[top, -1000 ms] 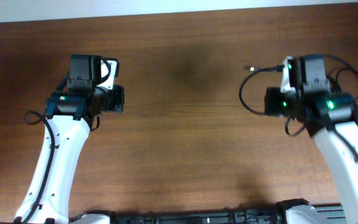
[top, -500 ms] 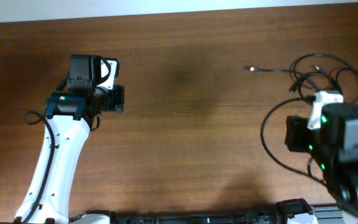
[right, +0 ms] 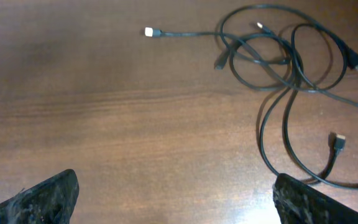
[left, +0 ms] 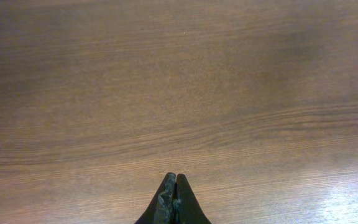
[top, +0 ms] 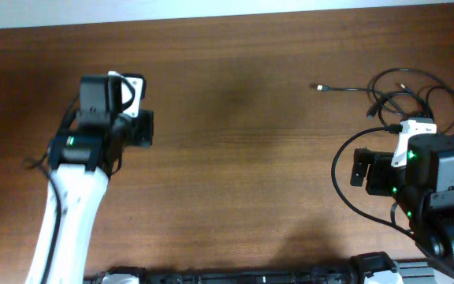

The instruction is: Untangle cables

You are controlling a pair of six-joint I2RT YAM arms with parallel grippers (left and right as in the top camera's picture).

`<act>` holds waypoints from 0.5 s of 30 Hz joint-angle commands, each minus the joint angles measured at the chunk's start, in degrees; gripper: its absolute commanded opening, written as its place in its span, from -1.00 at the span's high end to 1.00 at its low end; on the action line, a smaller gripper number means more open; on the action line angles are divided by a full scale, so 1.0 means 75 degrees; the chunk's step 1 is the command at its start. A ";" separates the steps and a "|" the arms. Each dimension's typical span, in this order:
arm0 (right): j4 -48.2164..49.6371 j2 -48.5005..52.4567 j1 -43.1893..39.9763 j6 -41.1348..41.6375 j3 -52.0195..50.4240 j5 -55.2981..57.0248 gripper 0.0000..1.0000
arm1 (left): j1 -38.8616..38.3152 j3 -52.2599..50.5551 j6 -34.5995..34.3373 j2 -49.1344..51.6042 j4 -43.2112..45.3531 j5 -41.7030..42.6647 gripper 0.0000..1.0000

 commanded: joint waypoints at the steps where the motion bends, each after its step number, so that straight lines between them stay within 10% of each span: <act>1: -0.0003 0.0009 0.0006 0.0052 -0.0050 0.0122 -0.98 | 0.0038 -0.1043 0.0099 -0.1463 0.0385 -0.0131 1.00; 6: -0.0006 0.0009 0.0006 0.0052 -0.0050 0.0122 -0.98 | 0.0038 -0.2486 -0.0117 -0.3716 0.1440 -0.0099 0.84; 7: -0.0003 0.0009 0.0006 0.0055 -0.0050 0.0122 -0.98 | 0.0038 -0.2608 -0.0143 -0.4080 0.1478 -0.0102 -0.98; 15: -0.0003 0.0012 0.0006 0.0052 -0.0050 0.0122 -0.98 | 0.0035 -0.2681 -0.0143 -0.5179 0.1352 -0.0102 -0.97</act>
